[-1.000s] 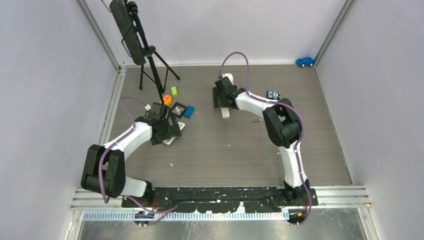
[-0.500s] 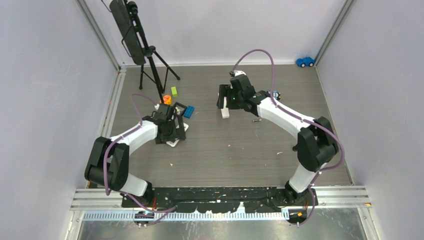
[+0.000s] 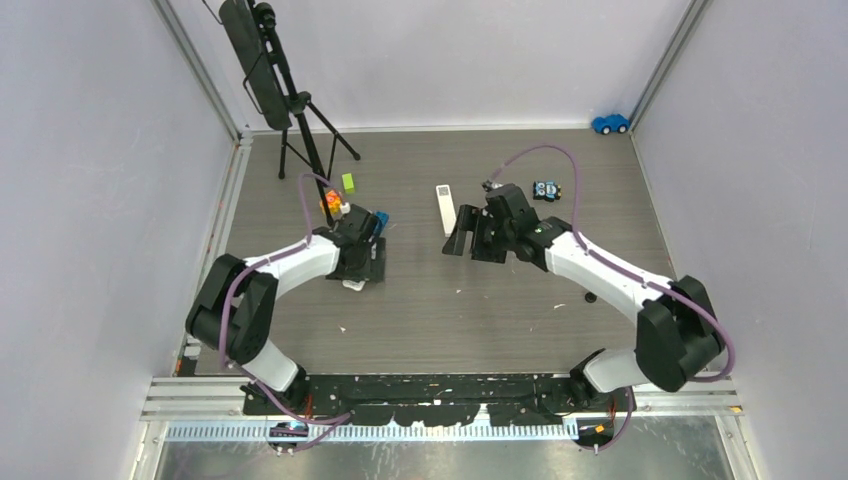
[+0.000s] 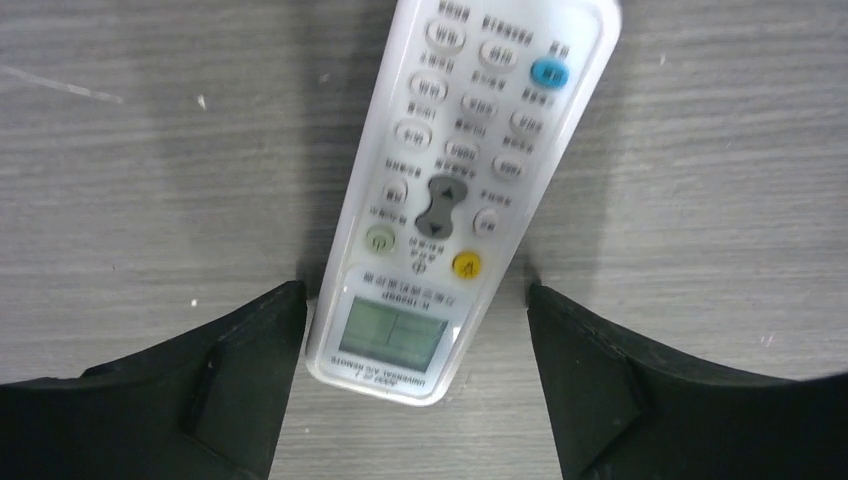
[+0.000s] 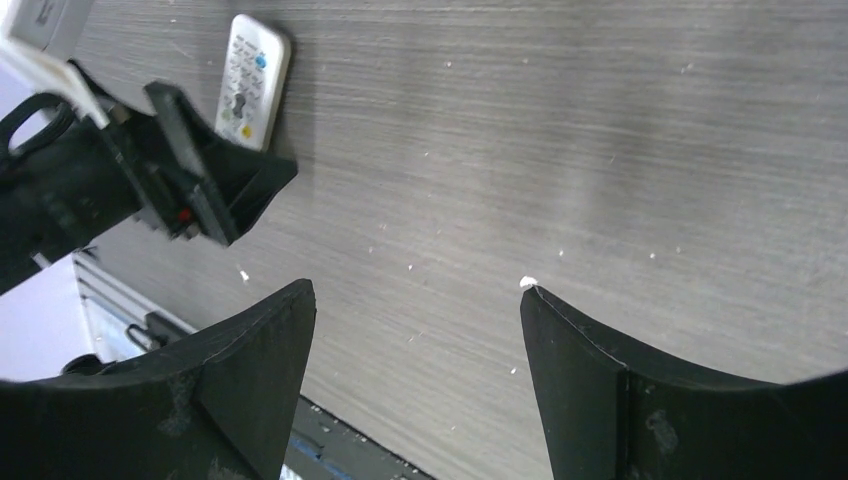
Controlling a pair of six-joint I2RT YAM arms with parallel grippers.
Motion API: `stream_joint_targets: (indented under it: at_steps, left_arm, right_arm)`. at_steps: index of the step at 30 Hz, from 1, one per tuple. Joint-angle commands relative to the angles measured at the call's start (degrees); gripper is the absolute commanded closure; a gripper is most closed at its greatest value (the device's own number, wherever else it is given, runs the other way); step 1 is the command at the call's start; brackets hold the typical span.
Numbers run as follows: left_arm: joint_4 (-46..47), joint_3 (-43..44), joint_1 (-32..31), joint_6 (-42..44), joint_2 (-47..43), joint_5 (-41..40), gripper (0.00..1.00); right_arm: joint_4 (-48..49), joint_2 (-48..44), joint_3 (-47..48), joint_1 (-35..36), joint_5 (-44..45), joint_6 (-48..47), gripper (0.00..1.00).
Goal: Load the batteries into the remote control
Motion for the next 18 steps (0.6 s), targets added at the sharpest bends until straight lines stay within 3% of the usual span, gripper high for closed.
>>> stream_joint_targets:
  at_steps: [1,3,7,10,13,15,18]
  left_arm:
    - [0.3,4.3,0.0,2.7,4.3,-2.1,0.17]
    - [-1.0,5.6,-0.2,2.3,6.3,-1.1,0.28]
    - [-0.2,4.6,-2.2,1.8,6.0,0.4,0.59]
    - [-0.1,3.4,-4.2,1.2,2.3,4.0,0.73]
    - [1.3,1.8,-4.4,-0.9,-3.2,17.2,0.81]
    - [5.1,0.3,-4.4,-3.4,-7.8,30.2,0.84]
    - [9.8,-0.7,-4.4,-9.8,-14.2,43.9,0.88]
  right_arm:
    - [1.2,-6.4,-2.5,-0.1,-2.5,4.6,0.2]
    - [1.0,-8.8,-3.6,-0.1,-2.5,5.5,0.2]
    - [0.4,-12.2,-5.0,-0.1,-1.3,7.1,0.2]
    - [0.1,-14.3,-6.0,-0.1,-1.2,8.6,0.21]
    - [1.5,-16.3,-7.3,-0.1,-1.7,10.1,0.24]
    - [3.0,-17.7,-8.3,-0.1,-2.9,11.0,0.24]
    - [8.9,-21.0,-11.5,-0.1,-4.8,14.3,0.21]
